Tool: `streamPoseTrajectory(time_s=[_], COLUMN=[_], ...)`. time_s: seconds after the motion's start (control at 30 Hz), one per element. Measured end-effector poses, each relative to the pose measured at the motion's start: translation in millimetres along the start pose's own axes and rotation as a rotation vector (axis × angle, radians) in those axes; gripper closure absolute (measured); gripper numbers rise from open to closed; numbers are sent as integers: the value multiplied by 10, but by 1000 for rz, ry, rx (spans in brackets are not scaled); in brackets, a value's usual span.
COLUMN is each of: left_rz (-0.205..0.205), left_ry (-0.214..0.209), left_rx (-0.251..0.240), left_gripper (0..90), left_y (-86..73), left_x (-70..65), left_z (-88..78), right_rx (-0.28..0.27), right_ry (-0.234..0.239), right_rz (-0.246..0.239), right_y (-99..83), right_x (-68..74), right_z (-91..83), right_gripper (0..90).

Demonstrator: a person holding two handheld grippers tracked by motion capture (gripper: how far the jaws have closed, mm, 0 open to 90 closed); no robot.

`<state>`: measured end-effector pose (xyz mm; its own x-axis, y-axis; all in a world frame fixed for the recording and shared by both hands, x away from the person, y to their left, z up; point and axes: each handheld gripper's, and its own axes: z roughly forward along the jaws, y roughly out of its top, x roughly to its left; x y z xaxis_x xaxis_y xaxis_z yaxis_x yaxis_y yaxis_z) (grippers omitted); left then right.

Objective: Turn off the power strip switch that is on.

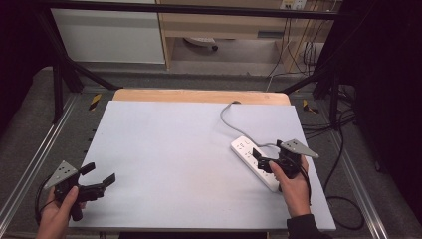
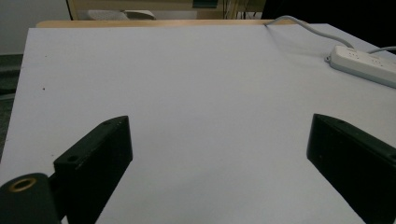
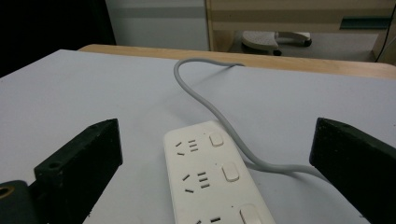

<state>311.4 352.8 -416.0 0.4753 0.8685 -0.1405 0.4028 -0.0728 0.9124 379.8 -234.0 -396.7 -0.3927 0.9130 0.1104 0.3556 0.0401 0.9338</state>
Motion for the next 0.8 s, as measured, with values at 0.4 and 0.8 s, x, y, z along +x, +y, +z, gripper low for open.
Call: streamPoseTrajectory(time_s=[0.4, 0.8], left_rz=[-1, 1], left_ry=[-1, 0], left_rx=[-6, -8], left_gripper=[68, 67], left_y=[0, 1], left_x=[2, 4], left_z=[-6, -14], right_rx=[-37, -39], right_ry=[-6, -38], right_rz=[-27, -42], right_y=[62, -45], right_x=[-34, -160], right_z=[-199, -440], right_gripper=[56, 54])
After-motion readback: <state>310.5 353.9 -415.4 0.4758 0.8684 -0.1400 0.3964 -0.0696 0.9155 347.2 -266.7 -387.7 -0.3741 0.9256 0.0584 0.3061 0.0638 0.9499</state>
